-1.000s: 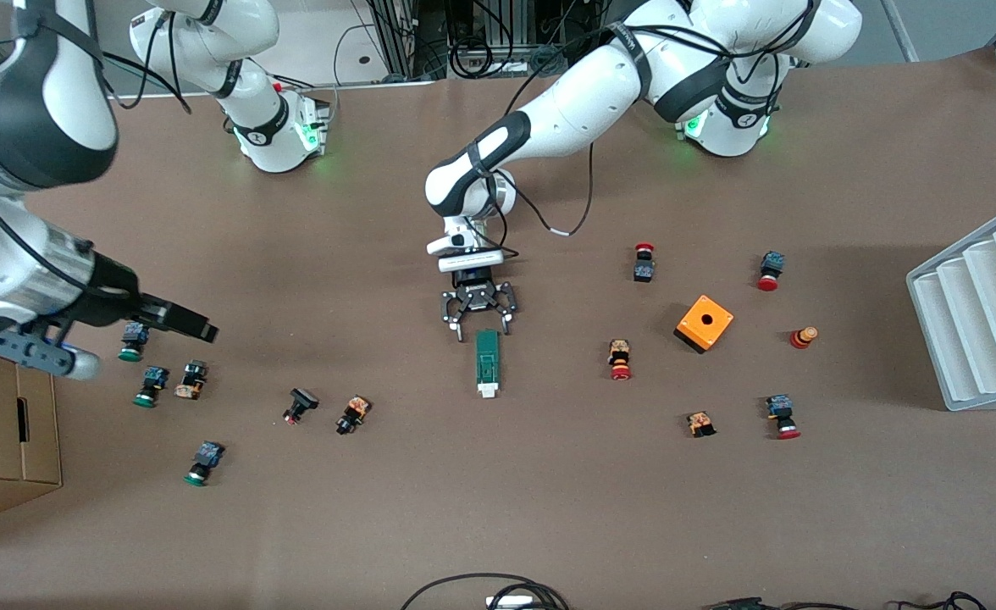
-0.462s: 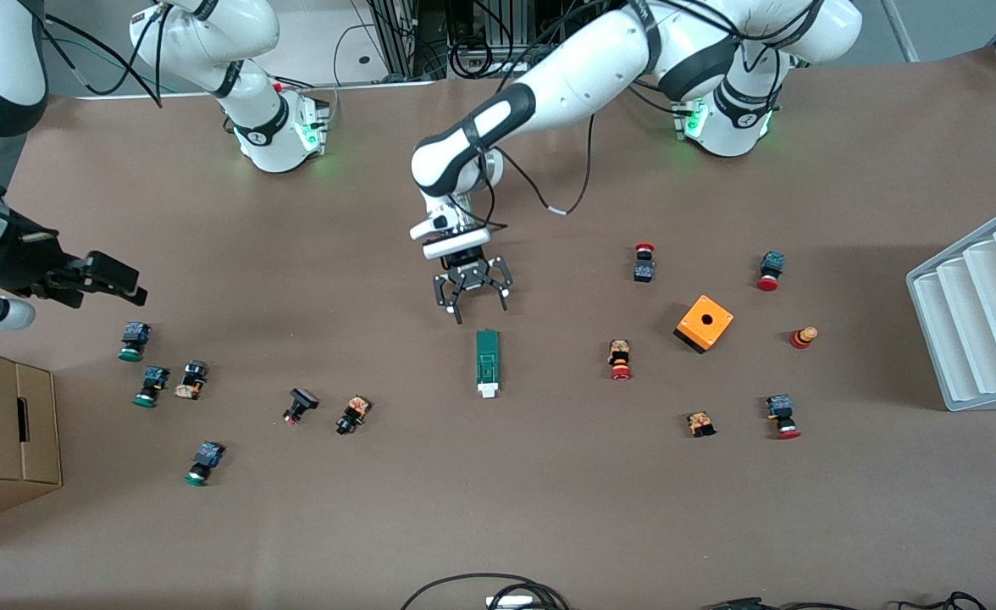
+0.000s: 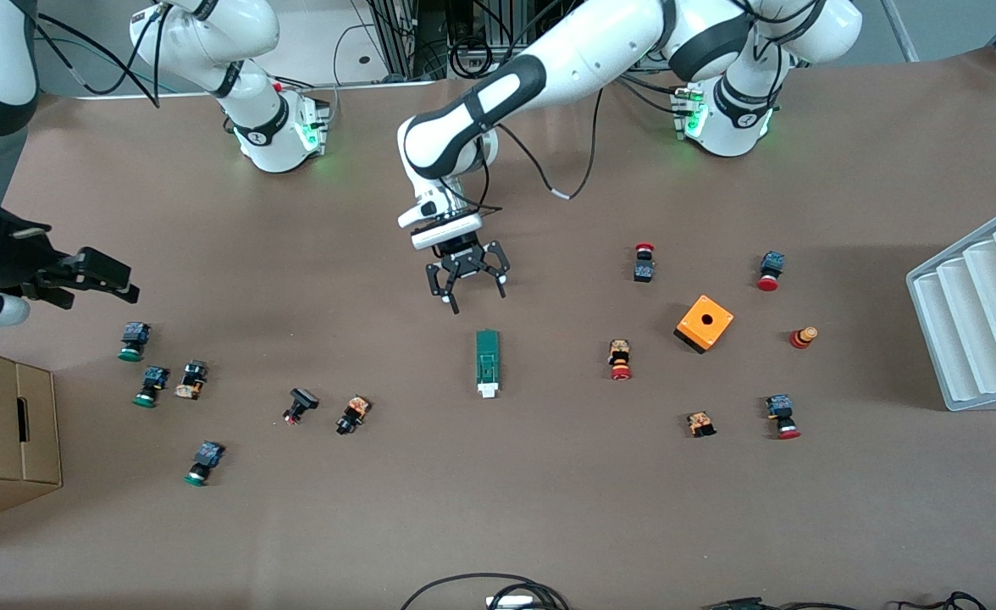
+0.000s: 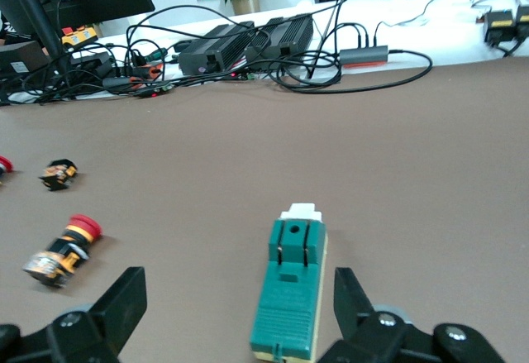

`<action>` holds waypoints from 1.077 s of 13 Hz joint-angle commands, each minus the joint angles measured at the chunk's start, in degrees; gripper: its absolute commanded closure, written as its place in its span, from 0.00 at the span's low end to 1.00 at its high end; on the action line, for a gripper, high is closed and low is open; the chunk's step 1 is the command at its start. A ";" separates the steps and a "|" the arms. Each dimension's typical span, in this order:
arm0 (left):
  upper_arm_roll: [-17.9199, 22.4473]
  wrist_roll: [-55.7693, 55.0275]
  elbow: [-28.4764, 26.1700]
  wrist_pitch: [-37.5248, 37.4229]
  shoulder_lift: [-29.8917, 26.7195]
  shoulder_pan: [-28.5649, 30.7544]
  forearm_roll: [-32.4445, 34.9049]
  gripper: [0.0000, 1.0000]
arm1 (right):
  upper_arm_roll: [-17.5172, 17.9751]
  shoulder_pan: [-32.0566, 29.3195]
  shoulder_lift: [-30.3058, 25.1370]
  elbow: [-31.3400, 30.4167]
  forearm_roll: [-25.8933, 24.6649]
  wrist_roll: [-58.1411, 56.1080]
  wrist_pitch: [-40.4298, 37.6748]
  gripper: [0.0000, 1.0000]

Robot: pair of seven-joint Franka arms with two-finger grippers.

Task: Close load switch with both arms

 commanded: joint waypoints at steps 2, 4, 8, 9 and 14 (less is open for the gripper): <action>-0.20 17.17 -1.60 0.28 -9.78 1.97 -11.32 0.00 | 0.41 -1.17 -1.70 -0.61 -2.00 -3.17 0.65 0.00; -0.11 22.20 -1.52 0.28 -12.08 2.85 -13.62 0.00 | 0.41 -1.17 -2.22 -0.96 -3.67 -3.35 1.44 0.00; -0.20 33.44 -0.64 0.37 -15.42 5.05 -18.28 0.00 | 0.33 -1.26 -4.95 -3.86 -3.68 -3.18 2.59 0.00; -0.20 35.38 -0.46 0.37 -16.38 5.57 -19.24 0.00 | 0.24 -1.34 -5.21 -4.04 -3.68 -3.18 2.50 0.00; -0.20 47.07 -0.02 1.60 -22.01 10.31 -26.71 0.00 | 0.06 -1.61 -6.44 -5.88 -3.68 -3.26 3.02 0.00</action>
